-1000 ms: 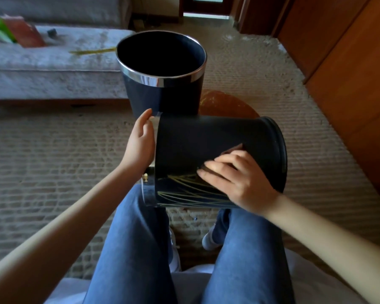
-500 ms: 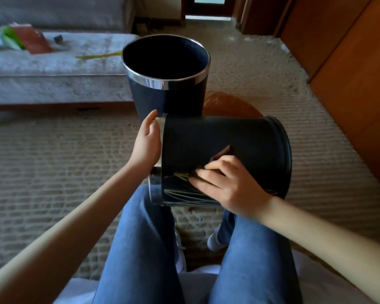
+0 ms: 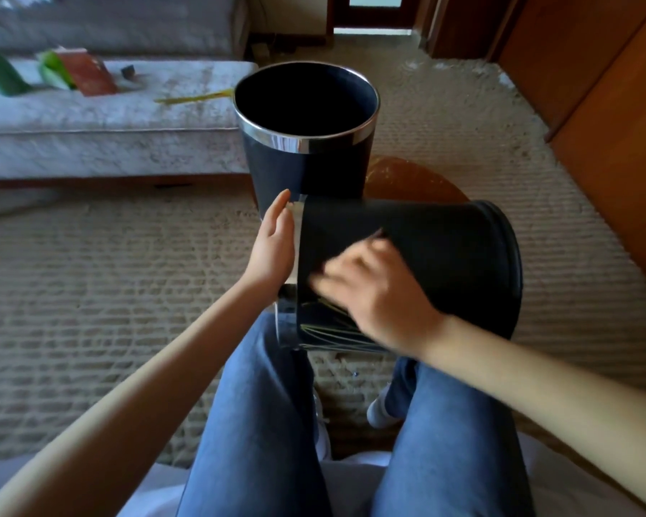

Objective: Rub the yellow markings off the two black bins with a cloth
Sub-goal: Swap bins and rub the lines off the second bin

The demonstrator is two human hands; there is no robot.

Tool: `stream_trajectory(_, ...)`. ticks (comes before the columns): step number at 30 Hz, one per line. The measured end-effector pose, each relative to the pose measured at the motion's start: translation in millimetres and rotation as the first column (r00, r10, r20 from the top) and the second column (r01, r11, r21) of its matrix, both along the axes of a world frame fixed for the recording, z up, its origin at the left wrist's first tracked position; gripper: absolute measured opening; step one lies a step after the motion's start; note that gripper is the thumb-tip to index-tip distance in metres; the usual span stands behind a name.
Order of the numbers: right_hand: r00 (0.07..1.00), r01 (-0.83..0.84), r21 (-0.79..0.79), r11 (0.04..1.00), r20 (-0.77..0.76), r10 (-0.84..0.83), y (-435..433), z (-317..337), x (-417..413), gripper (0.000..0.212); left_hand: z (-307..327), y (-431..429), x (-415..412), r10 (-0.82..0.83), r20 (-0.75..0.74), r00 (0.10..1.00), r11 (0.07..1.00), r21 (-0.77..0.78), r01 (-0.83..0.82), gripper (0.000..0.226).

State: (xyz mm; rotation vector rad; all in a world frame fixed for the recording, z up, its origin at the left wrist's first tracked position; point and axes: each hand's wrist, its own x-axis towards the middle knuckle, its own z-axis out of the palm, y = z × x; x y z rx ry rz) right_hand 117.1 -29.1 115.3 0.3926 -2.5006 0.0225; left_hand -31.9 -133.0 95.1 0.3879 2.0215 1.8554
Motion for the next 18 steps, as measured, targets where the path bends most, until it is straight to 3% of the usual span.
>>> stream_trajectory(2,0.990,-0.138,0.184,0.973,0.036,0.134,-4,-15,21,0.021,3,2,-2,-0.008,0.004,1.000,1.000,0.000,0.008,0.044)
stream_trajectory(4,0.984,-0.179,0.243,0.953,0.033,0.176,1,-18,20,0.022,3,0,-1,-0.020,0.003,1.000,1.000,0.009,0.020,0.046)
stream_trajectory(8,0.997,-0.062,0.098,0.993,-0.029,0.065,3,10,-22,0.024,0,-7,3,-0.049,0.047,0.998,0.998,0.042,0.047,0.066)
stream_trajectory(12,0.989,0.150,-0.073,0.986,0.012,-0.149,6,20,-57,0.027,0,-3,-4,-0.075,0.083,0.994,0.994,0.083,0.069,0.047)
stream_trajectory(15,0.987,0.157,-0.058,0.986,-0.015,-0.158,-7,10,-41,0.022,1,-3,-7,-0.091,0.112,0.989,0.994,0.069,0.084,0.048)
stream_trajectory(18,0.998,0.040,0.045,0.998,-0.044,-0.038,-16,-9,-9,0.021,1,-5,-6,-0.076,0.101,0.992,0.996,0.045,0.072,0.059)
